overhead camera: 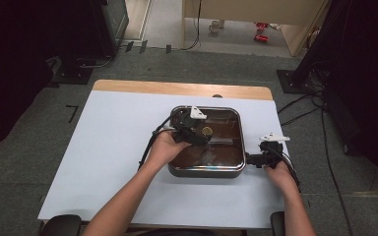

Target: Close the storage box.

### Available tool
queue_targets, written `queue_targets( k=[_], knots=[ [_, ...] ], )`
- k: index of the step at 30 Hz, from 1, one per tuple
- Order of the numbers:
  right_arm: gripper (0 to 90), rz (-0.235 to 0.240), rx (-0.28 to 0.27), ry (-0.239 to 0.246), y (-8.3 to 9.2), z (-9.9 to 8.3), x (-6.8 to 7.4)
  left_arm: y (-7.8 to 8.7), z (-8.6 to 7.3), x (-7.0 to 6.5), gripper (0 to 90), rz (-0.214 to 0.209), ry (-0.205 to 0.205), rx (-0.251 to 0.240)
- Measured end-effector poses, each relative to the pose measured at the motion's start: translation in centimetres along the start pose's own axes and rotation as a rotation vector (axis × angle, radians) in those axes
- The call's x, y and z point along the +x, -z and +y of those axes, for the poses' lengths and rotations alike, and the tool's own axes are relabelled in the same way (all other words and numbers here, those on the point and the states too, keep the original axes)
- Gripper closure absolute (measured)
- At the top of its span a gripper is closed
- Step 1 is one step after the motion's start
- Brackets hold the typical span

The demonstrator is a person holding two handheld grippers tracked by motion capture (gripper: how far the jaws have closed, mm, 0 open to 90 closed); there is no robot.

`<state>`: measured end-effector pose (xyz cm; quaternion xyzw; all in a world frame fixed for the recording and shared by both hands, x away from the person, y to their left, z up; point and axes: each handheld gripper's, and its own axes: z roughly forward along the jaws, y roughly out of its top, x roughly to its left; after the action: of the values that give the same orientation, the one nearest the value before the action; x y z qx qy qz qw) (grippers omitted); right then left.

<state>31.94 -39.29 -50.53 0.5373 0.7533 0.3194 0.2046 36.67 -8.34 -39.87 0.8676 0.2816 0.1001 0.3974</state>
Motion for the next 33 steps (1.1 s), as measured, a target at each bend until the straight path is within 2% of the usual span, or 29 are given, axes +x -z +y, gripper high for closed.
queue_targets(
  k=[1, 3, 7, 11, 15, 20, 24, 28, 33],
  knots=[
    [0.0, 0.000, 0.000, 0.000, 0.0, 0.0, 0.0, 0.4, -0.1, 0.3, 26.4, -0.012, 0.018, -0.012],
    [0.0, -0.001, -0.001, 0.002, 0.0, 0.0, 0.0, 1.2, -0.5, 0.8, 25.3, -0.032, 0.017, -0.021],
    [0.0, 0.000, 0.000, 0.000, 0.0, 0.0, 0.0, 2.8, -1.6, 1.6, 24.4, -0.004, -0.017, -0.036],
    [0.0, 0.000, 0.000, -0.001, 0.0, 0.0, 0.0, 4.6, -2.6, 2.6, 23.8, -0.024, 0.014, -0.069],
    [0.0, 0.000, 0.000, -0.002, 0.0, 0.0, 0.0, 6.0, -3.9, 3.2, 23.5, 0.020, -0.002, -0.071],
    [0.0, 0.000, -0.001, 0.000, 0.0, 0.0, 0.0, 6.9, -5.9, 4.2, 23.6, 0.012, 0.042, -0.088],
    [0.0, 0.000, -0.001, 0.001, 0.0, 0.0, 0.0, 7.5, -7.1, 4.7, 23.6, 0.026, 0.041, -0.090],
    [0.0, 0.000, -0.001, 0.001, 0.0, 0.0, 0.0, 8.1, -8.4, 5.3, 23.5, 0.018, 0.056, -0.107],
    [0.0, 0.000, -0.001, 0.001, 0.0, 0.0, 0.0, 8.8, -10.2, 6.1, 23.5, 0.048, 0.080, -0.112]
  ],
)
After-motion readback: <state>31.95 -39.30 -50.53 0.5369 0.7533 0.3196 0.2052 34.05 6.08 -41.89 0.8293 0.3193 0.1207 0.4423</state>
